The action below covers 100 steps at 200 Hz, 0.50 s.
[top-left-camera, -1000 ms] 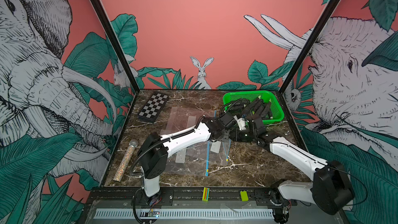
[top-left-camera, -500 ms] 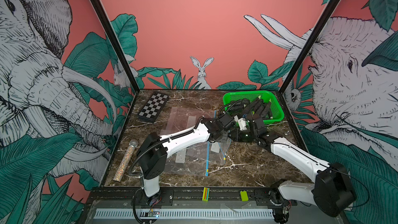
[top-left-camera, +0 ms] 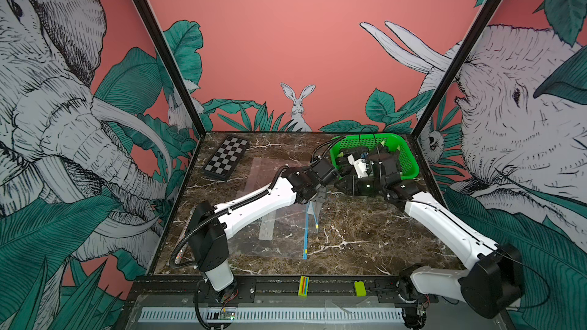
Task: Place the eggplant in a zip-top bag and seal the zipper
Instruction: Open the zipper of the food storage bag at the center of the board.
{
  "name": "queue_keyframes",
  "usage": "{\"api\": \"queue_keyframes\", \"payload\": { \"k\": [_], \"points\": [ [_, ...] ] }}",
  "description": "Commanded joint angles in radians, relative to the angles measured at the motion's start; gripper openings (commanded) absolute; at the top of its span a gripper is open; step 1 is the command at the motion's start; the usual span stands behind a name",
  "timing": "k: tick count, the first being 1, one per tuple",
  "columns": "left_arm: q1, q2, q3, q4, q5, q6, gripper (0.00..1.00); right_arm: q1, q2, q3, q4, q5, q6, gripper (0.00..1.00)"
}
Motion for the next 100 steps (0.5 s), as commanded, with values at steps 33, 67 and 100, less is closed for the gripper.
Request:
{"api": "queue_keyframes", "payload": {
  "k": [33,67,100],
  "points": [
    [0.020,-0.088,0.037,-0.065,-0.095,-0.004,0.00,-0.162,-0.039,0.151,-0.165,0.026,-0.034,0.61],
    [0.024,-0.070,0.086,-0.085,-0.098,0.019,0.00,-0.278,0.170,0.302,-0.288,0.193,-0.082,0.70],
    [0.027,-0.061,0.105,-0.069,-0.083,0.041,0.00,-0.304,0.393,0.453,-0.321,0.282,-0.110,0.71]
  ]
}}
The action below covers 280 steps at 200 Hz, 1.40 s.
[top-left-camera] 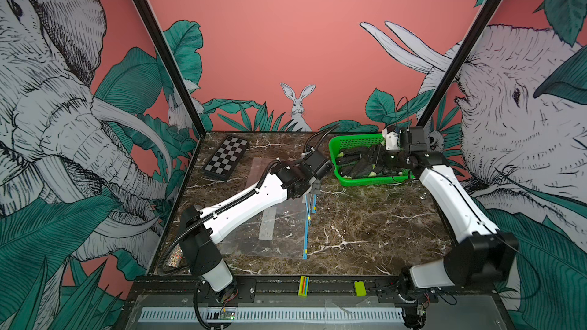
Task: Place the eggplant in a zip-top bag and seal the zipper
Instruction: Open the zipper of the food storage bag at the center of the board, then pick up the eggplant from the basket.
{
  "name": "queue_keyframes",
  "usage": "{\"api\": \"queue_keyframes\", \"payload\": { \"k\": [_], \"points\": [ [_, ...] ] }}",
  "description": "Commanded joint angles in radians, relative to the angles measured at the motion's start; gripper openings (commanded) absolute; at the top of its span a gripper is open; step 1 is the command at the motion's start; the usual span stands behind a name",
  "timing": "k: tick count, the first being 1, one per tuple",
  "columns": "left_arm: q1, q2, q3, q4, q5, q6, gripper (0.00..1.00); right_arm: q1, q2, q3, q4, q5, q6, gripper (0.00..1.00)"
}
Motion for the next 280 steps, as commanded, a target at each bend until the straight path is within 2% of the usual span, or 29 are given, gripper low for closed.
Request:
{"api": "queue_keyframes", "payload": {
  "k": [1,16,66,120,163,209,253,268,280],
  "points": [
    [0.007,-0.011,0.026,-0.017,-0.012,0.020,0.00,-0.008,0.127,0.084,-0.081,0.114,-0.041,0.71],
    [0.010,-0.013,0.022,-0.001,0.000,0.022,0.00,-0.015,0.213,0.141,-0.089,0.156,-0.050,0.72],
    [0.018,-0.008,0.022,0.009,0.021,0.023,0.00,-0.048,0.422,0.249,-0.105,0.166,-0.030,0.71],
    [0.023,-0.002,0.018,0.014,0.030,0.020,0.00,-0.049,0.524,0.302,-0.074,0.116,0.004,0.66],
    [0.025,-0.003,0.014,0.017,0.034,0.017,0.00,-0.037,0.546,0.299,-0.027,0.084,0.059,0.69],
    [0.026,-0.008,0.004,0.021,0.038,0.011,0.00,-0.017,0.609,0.329,-0.031,0.112,0.089,0.68],
    [0.026,-0.018,-0.006,0.022,0.041,0.009,0.00,0.003,0.652,0.341,-0.015,0.129,0.101,0.61],
    [0.026,-0.019,-0.010,0.023,0.041,0.005,0.00,0.002,0.644,0.330,0.000,0.131,0.101,0.55],
    [0.027,-0.021,-0.010,0.020,0.041,0.000,0.00,0.004,0.618,0.309,0.025,0.133,0.100,0.46]
  ]
}}
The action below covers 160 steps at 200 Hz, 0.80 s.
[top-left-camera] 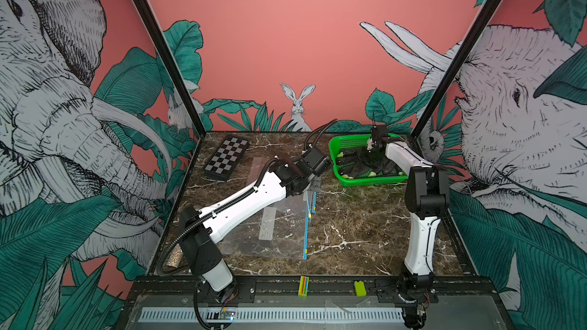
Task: Place the eggplant in a zip-top bag and seal the zipper
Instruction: Pick up the eggplant from the basket.
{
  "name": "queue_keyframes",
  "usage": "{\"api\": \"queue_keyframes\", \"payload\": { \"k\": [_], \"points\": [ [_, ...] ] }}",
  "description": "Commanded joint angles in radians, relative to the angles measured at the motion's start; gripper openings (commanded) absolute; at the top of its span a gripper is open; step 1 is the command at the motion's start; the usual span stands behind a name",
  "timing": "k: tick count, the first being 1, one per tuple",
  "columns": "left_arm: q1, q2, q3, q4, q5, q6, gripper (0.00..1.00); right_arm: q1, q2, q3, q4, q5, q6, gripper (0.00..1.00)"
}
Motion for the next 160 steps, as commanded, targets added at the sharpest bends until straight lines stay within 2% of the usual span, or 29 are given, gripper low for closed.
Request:
{"api": "queue_keyframes", "payload": {
  "k": [1,38,97,127,145,160],
  "points": [
    [0.009,-0.023,-0.014,-0.004,-0.006,-0.019,0.00,0.009,-0.012,-0.031,0.030,0.019,0.012,0.44],
    [0.010,-0.025,-0.009,-0.006,-0.006,-0.034,0.00,0.006,-0.118,-0.067,0.084,0.005,0.001,0.32],
    [0.012,0.011,0.069,-0.113,-0.009,-0.105,0.00,-0.005,-0.341,-0.146,0.132,-0.055,-0.053,0.25],
    [0.015,0.040,0.130,-0.206,0.004,-0.205,0.00,-0.007,-0.531,-0.228,0.162,-0.147,-0.043,0.23],
    [0.017,0.035,0.127,-0.202,0.024,-0.250,0.00,0.002,-0.696,-0.360,0.281,-0.245,0.048,0.23],
    [0.022,0.026,0.111,-0.171,0.064,-0.290,0.00,0.015,-0.803,-0.462,0.338,-0.270,0.102,0.23]
  ]
}}
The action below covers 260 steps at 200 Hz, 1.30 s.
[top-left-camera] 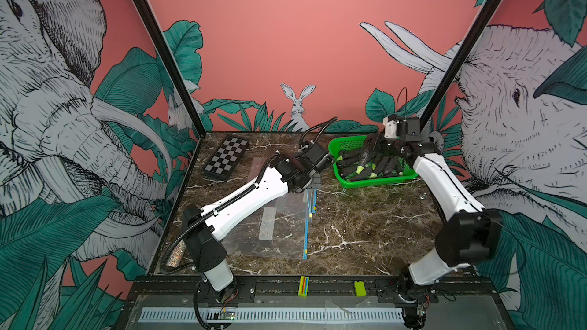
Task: Place the eggplant in a zip-top bag and seal the zipper
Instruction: Pick up the eggplant from the basket, then place the eggplant in the zipper food storage bag.
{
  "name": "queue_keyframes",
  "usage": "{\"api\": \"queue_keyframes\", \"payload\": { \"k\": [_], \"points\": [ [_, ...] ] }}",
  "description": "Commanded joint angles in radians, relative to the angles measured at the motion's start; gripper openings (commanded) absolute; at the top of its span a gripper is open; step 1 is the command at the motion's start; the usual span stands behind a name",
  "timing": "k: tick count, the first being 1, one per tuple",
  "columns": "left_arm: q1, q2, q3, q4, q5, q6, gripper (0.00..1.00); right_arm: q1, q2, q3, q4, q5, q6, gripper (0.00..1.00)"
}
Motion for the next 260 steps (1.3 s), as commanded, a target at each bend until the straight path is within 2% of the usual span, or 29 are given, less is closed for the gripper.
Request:
{"api": "queue_keyframes", "payload": {
  "k": [1,33,73,104,150,201,260],
  "points": [
    [0.011,-0.013,0.003,-0.031,0.050,-0.116,0.00,0.019,-0.157,-0.136,0.144,-0.111,0.099,0.23],
    [0.021,-0.010,0.018,-0.031,0.091,-0.204,0.00,0.089,-0.345,-0.314,0.322,-0.116,0.236,0.21],
    [0.033,0.021,0.059,-0.043,0.118,-0.230,0.00,0.236,-0.429,-0.400,0.453,-0.015,0.309,0.21],
    [0.047,0.044,0.051,-0.008,0.182,-0.234,0.00,0.341,-0.429,-0.436,0.534,0.053,0.317,0.20],
    [0.060,0.058,0.047,0.010,0.205,-0.244,0.00,0.413,-0.429,-0.488,0.619,0.120,0.343,0.18],
    [0.068,0.061,0.045,0.036,0.226,-0.253,0.00,0.456,-0.394,-0.529,0.702,0.172,0.366,0.17],
    [0.077,0.049,0.022,0.068,0.257,-0.259,0.00,0.495,-0.341,-0.548,0.710,0.246,0.324,0.17]
  ]
}}
